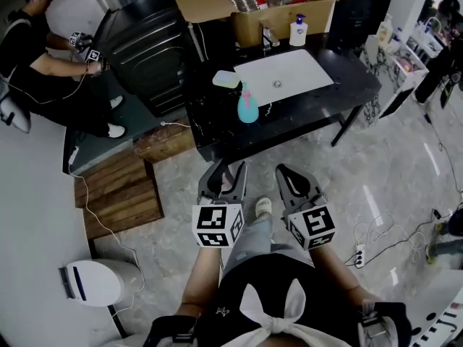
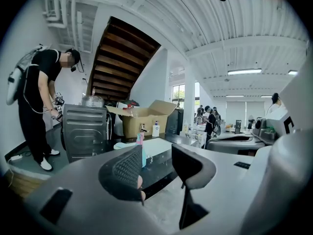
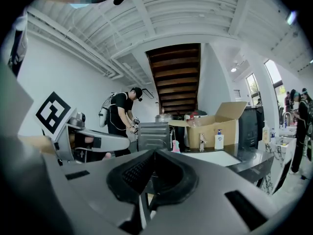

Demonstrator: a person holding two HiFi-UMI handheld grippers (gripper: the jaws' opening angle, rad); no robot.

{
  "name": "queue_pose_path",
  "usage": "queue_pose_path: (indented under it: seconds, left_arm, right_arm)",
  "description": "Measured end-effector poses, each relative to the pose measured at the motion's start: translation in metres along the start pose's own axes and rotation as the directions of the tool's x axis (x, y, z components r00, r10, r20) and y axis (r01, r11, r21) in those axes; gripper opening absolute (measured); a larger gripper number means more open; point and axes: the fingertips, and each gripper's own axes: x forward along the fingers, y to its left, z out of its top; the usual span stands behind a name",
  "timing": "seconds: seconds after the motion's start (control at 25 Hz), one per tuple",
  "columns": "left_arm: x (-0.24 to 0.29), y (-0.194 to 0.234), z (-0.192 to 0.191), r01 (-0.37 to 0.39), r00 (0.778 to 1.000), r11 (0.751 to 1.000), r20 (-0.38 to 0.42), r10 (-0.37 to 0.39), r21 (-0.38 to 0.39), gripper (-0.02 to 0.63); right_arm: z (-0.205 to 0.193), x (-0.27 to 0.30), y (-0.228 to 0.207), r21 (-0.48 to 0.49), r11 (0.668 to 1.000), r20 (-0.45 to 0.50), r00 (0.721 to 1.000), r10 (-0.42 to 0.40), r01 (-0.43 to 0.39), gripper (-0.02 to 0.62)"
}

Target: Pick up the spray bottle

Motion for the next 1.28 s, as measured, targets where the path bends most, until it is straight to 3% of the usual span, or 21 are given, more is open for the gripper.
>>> queue_pose_path:
  seconds: [0.16, 0.28, 0.68, 1.28]
  left_arm:
    - [0.033, 0.009, 0.013, 0.002, 1.0, 1.0, -0.011, -0.002, 0.029, 0.271]
    - [0.055, 0.015, 0.026, 0.005, 1.0, 1.0, -0.005, -0.005, 0.026, 0.299]
    - [0.114, 0.031, 0.058, 0.001, 1.0, 0.999, 0.018, -0.002, 0.042, 0.325]
    - [0.192, 0.054, 0.04, -0.001, 0.996, 0.995, -0.085, 0.009, 0.098, 0.331]
  right_arm:
    - [0.004, 0.021, -0.022, -0.014, 1.0, -0.021, 1.0, 0.002, -0.002, 0.025]
    - [0.015, 0.039, -0.037, -0.032, 0.999, -0.009, 1.0, 0.007, -0.007, 0.026]
    - [0.036, 0.089, -0.081, -0.042, 0.999, -0.011, 1.0, -0.011, 0.01, 0.025]
    - [0.034, 0.151, -0.127, -0.02, 0.998, -0.038, 0.998, -0.059, 0.058, 0.026]
